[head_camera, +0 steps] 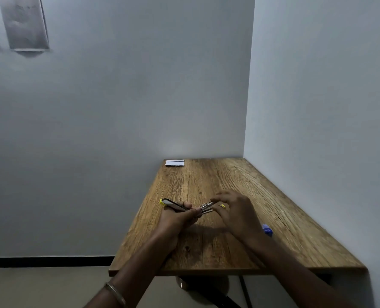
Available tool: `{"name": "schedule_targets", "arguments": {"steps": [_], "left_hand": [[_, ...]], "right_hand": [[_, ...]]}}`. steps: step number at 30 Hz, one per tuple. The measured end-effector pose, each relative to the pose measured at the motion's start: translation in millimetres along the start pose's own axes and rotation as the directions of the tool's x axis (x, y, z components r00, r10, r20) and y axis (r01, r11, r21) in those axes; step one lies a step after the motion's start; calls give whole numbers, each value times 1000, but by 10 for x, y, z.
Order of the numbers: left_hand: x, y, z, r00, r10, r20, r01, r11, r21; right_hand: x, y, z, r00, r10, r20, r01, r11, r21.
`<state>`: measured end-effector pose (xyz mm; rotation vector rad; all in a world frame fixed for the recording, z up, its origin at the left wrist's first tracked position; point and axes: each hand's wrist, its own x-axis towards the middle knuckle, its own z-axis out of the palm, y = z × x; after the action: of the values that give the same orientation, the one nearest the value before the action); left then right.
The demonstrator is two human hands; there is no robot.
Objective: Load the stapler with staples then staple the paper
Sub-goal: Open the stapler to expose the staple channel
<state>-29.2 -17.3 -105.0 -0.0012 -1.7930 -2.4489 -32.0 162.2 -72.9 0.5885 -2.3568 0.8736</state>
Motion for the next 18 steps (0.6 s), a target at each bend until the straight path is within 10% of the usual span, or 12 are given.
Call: {"name": "schedule_targets", "arguments": {"steps": [18], "left_hand": [[-17, -22, 4, 996, 84, -30, -80, 990, 112]], "right_hand": [[-92, -271, 342, 928, 361, 90, -372, 890, 263]]}}
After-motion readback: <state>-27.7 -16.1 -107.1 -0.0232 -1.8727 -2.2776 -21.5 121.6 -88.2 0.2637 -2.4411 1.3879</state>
